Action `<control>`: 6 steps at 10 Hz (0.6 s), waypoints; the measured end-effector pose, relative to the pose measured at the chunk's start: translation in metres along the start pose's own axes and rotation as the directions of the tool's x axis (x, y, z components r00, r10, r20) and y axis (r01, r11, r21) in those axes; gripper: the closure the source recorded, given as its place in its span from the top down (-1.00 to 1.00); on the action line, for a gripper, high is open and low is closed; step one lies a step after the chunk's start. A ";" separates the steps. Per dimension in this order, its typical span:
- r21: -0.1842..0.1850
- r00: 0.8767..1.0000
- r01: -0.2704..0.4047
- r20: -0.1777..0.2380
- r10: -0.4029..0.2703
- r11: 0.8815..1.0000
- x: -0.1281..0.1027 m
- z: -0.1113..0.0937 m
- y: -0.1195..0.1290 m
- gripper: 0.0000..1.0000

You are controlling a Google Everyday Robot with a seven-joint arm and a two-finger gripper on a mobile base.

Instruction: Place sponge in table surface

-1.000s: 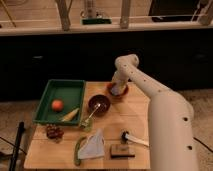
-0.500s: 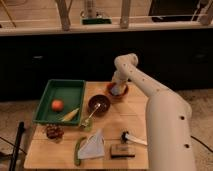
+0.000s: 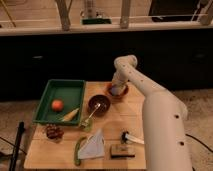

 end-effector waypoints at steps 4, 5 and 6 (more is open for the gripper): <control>0.011 1.000 -0.005 0.004 0.004 1.000 0.007 -0.006 0.002 -0.97; 0.021 1.000 -0.001 0.003 0.001 1.000 0.009 -0.013 0.001 -1.00; 0.033 1.000 0.003 0.000 -0.003 0.999 0.011 -0.025 -0.001 -1.00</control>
